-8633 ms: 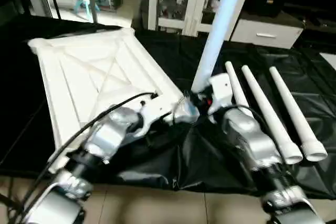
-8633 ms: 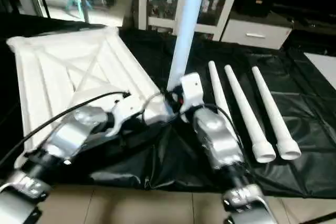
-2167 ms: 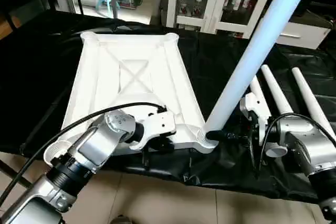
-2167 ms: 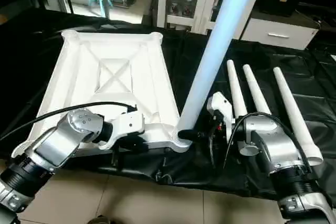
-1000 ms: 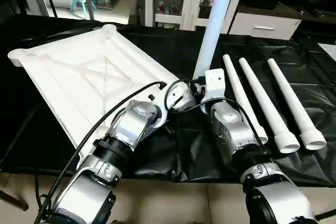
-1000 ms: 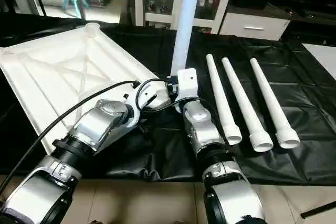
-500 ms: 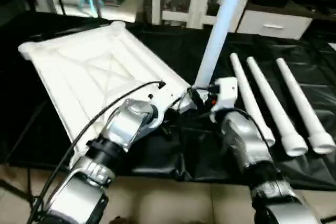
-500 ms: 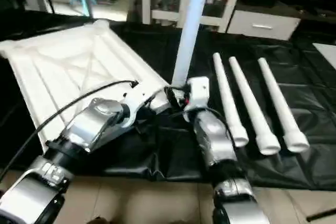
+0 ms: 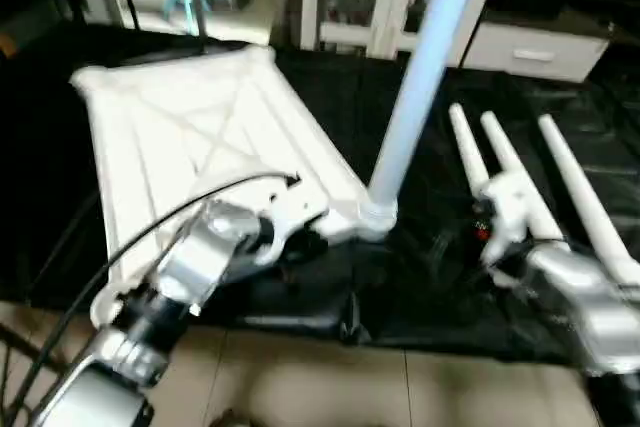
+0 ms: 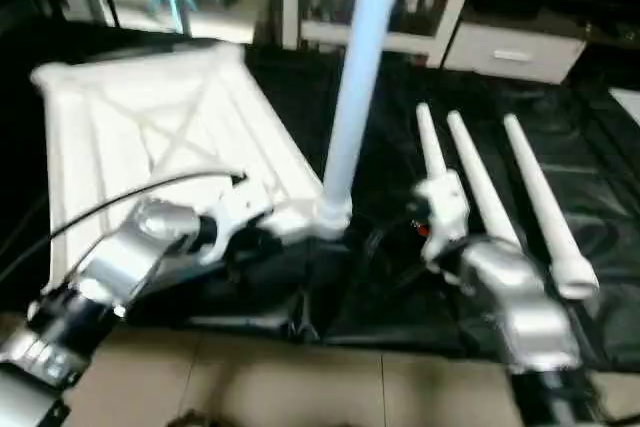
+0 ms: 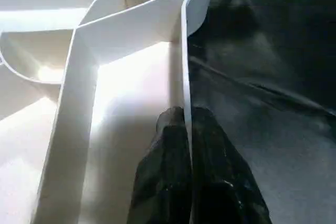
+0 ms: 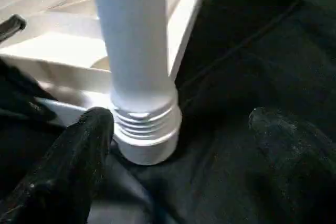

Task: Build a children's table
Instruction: Rotate leg to tighten

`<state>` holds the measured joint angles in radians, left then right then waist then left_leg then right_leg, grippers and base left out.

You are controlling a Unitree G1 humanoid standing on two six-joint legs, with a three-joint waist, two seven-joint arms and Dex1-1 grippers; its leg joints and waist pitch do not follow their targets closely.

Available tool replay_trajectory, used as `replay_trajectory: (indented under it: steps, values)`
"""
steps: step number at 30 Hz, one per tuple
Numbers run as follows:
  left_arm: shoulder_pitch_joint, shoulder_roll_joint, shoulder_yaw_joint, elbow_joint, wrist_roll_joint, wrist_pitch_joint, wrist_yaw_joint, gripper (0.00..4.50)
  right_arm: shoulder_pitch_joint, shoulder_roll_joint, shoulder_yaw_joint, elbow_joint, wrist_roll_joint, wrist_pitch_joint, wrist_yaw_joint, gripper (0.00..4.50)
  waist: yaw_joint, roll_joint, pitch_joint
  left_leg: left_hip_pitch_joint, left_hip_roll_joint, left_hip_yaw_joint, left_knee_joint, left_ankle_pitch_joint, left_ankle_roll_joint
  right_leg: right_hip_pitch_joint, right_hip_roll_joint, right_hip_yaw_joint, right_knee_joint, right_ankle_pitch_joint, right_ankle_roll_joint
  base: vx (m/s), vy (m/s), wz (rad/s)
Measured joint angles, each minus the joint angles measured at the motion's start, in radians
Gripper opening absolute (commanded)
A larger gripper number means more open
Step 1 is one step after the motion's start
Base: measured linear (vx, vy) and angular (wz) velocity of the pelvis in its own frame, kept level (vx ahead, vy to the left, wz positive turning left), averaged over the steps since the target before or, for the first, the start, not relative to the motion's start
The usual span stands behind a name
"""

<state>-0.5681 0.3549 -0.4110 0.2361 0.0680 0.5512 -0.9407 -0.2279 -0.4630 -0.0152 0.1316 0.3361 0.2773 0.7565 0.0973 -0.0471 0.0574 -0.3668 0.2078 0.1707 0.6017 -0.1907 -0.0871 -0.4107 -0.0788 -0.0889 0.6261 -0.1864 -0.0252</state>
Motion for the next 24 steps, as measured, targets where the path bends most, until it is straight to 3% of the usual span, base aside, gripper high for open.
replay_trajectory:
  steps: [5, 9, 13, 24]
  values:
    - [0.018, 0.063, -0.036, -0.042, -0.022, -0.051, -0.102, 0.0, 0.001, -0.074, -0.007, -0.02, 0.067, 0.051, 0.139, 4.47, 0.007, 0.0, 0.0, 0.0, 0.0, 0.0, 0.0, 0.0, 0.001, 0.0, 0.0, 0.0, -0.001, 0.0, 0.0, 0.0, 0.0, 0.0]
    - [0.018, 0.075, -0.048, -0.051, -0.025, -0.059, -0.137, 0.0, -0.003, -0.097, 0.018, -0.033, 0.092, 0.079, 0.234, 4.47, 0.012, 0.0, 0.0, 0.0, 0.0, 0.0, 0.0, 0.0, 0.001, 0.001, 0.0, 0.0, -0.001, 0.0, 0.0, 0.0, 0.0, 0.0]
    - [0.016, 0.084, -0.06, -0.056, -0.025, -0.065, -0.163, 0.0, -0.062, -0.111, 0.076, 0.012, 0.081, 0.079, 0.319, 4.47, 0.013, 0.0, 0.0, 0.0, 0.0, 0.0, 0.0, 0.0, 0.001, 0.001, 0.0, 0.0, 0.0, 0.0, 0.0, 0.0, 0.0, 0.0]
    - [0.014, 0.098, -0.081, -0.067, -0.027, -0.078, -0.21, 0.0, -0.186, -0.122, 0.158, 0.152, 0.002, 0.02, 0.419, 4.47, 0.018, 0.0, 0.0, 0.0, 0.0, 0.0, 0.002, 0.001, 0.001, 0.003, -0.001, 0.0, 0.0, 0.0, 0.0, 0.0, 0.0, 0.0]
